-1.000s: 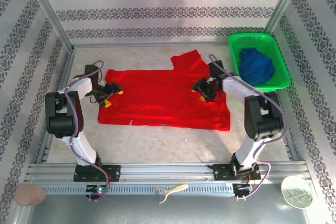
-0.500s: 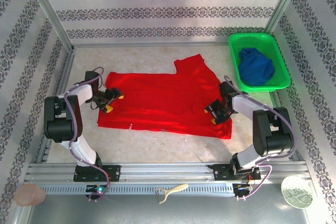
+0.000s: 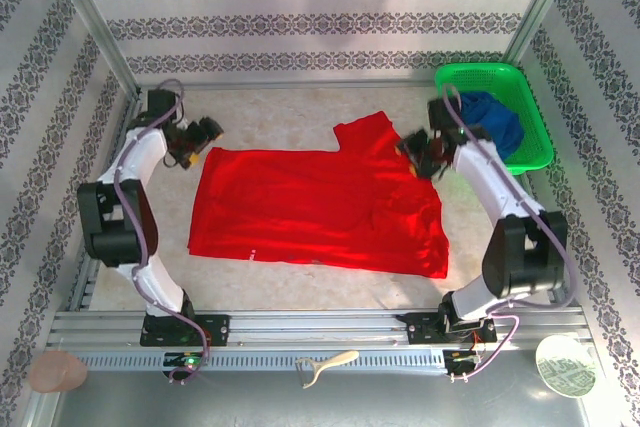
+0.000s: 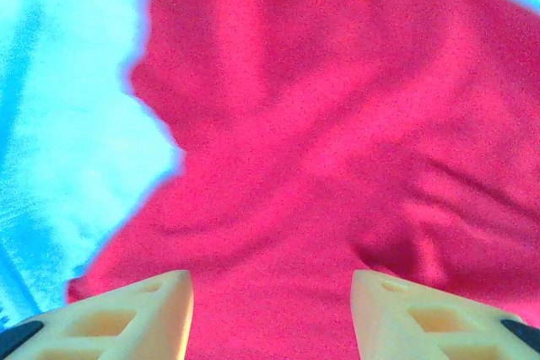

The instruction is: Fold the inside-out t-shirt

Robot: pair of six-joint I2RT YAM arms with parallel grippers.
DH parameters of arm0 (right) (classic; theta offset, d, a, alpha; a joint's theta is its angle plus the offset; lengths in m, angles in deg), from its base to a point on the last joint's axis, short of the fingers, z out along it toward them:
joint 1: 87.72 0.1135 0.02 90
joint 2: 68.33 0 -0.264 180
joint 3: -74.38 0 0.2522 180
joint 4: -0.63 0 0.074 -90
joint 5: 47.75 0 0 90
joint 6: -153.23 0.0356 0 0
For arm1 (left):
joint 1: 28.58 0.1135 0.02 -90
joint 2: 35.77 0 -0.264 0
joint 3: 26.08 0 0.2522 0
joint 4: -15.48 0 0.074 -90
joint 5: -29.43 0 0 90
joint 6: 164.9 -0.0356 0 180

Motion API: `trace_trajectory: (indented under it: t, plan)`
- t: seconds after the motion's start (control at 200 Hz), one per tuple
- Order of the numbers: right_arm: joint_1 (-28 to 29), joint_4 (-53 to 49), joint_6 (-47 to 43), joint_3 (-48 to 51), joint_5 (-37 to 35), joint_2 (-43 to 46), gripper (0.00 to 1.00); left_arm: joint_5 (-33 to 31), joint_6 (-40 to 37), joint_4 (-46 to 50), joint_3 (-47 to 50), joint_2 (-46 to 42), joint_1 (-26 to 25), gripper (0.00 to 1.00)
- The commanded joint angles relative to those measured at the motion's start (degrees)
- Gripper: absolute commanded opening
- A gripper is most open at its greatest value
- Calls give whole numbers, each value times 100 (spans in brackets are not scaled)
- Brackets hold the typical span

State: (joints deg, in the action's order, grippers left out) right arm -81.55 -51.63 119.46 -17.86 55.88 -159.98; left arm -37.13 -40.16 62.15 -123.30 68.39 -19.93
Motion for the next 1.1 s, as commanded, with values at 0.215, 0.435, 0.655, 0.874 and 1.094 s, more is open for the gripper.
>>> trace_trajectory:
  t: [0.215,0.435,0.655,0.874,1.094]
  plan:
    - [120,-778,-1562,-3663,0,-2896,53,-583,-1987,1291,-2185,2109,-12,68]
    - [192,-1541,-1773,-5488,226,-4381,52,-1636,-3148,1274,-1974,1909,-503,64]
    - [491,-1451,-1594,-5097,384,-4458,52,-2362,-3459,1152,-1770,1873,-793,49]
    - [683,-862,-1332,-3689,464,-4016,52,-2834,-3686,1100,-1663,1906,-910,46]
    - [682,-497,-1133,-2819,390,-3781,51,-3080,-3894,1031,-1583,1961,-925,35]
